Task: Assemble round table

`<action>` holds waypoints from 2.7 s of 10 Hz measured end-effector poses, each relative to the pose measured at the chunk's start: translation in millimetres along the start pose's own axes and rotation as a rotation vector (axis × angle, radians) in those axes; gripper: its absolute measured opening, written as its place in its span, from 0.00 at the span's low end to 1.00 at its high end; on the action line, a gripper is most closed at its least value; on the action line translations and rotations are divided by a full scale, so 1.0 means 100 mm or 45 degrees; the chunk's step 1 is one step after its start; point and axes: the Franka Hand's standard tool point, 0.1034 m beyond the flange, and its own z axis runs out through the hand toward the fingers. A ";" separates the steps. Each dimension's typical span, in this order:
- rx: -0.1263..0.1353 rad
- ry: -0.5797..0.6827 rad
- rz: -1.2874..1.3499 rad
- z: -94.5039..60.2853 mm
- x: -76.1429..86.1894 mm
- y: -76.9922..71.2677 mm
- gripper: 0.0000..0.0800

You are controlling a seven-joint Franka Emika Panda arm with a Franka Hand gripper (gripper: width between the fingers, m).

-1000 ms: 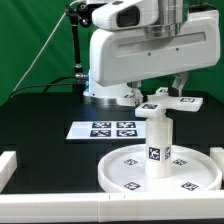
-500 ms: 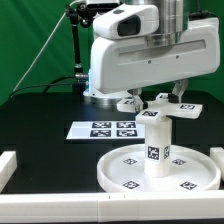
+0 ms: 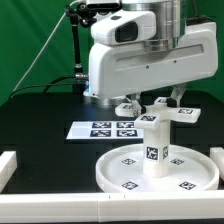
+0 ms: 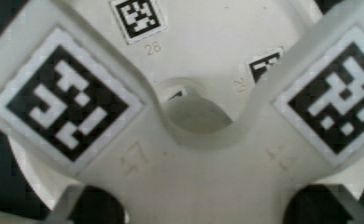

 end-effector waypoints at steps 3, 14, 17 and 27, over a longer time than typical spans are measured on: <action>-0.002 0.000 0.000 0.00 0.00 0.00 0.55; 0.014 0.039 0.859 0.01 0.02 -0.04 0.55; 0.072 0.048 1.292 0.01 0.03 -0.06 0.55; 0.161 0.097 2.401 0.02 0.02 -0.09 0.55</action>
Offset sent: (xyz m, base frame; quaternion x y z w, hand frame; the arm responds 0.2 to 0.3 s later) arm 0.0000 0.0000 0.0000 0.0000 0.0000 0.0000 1.0000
